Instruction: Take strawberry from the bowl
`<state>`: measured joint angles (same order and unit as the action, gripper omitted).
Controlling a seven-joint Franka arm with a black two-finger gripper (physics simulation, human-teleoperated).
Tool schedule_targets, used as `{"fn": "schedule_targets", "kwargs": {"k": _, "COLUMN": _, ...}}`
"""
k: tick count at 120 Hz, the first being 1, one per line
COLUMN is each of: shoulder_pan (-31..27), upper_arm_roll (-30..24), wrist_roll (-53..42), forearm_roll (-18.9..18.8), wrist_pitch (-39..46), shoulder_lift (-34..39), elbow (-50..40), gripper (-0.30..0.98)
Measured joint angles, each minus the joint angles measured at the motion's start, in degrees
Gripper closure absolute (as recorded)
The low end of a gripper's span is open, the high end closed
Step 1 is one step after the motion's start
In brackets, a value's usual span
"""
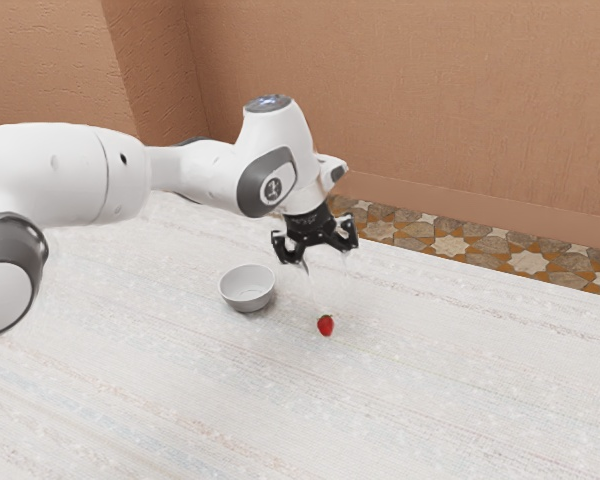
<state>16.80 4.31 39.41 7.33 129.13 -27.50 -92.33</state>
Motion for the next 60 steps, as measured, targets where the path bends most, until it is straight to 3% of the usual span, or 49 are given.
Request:
{"fn": "schedule_targets", "kwargs": {"k": 13, "shoulder_pan": -0.44, "upper_arm_roll": 3.7, "wrist_roll": 1.21, "forearm_roll": -0.22, "wrist_pitch": -7.84, "shoulder_lift": 15.41, "elbow": -0.95, "gripper": 0.13}}
{"fn": "schedule_targets", "kwargs": {"k": 27, "shoulder_pan": -4.78, "upper_arm_roll": 4.55, "wrist_roll": 4.36, "forearm_roll": -2.08, "wrist_pitch": -20.97, "shoulder_lift": 27.72, "elbow": 1.12, "gripper": 0.08}}
{"fn": "schedule_targets", "kwargs": {"k": 40, "shoulder_pan": -10.1, "upper_arm_roll": 3.7, "wrist_roll": 7.83, "forearm_roll": -6.43, "wrist_pitch": -30.84, "shoulder_lift": 32.28, "elbow": 0.49, "gripper": 0.05}}
{"fn": "schedule_targets", "kwargs": {"k": 60, "shoulder_pan": -8.5, "upper_arm_roll": 3.31, "wrist_roll": 12.04, "forearm_roll": -9.87, "wrist_pitch": -38.73, "shoulder_lift": 33.86, "elbow": -0.62, "gripper": 0.02}}
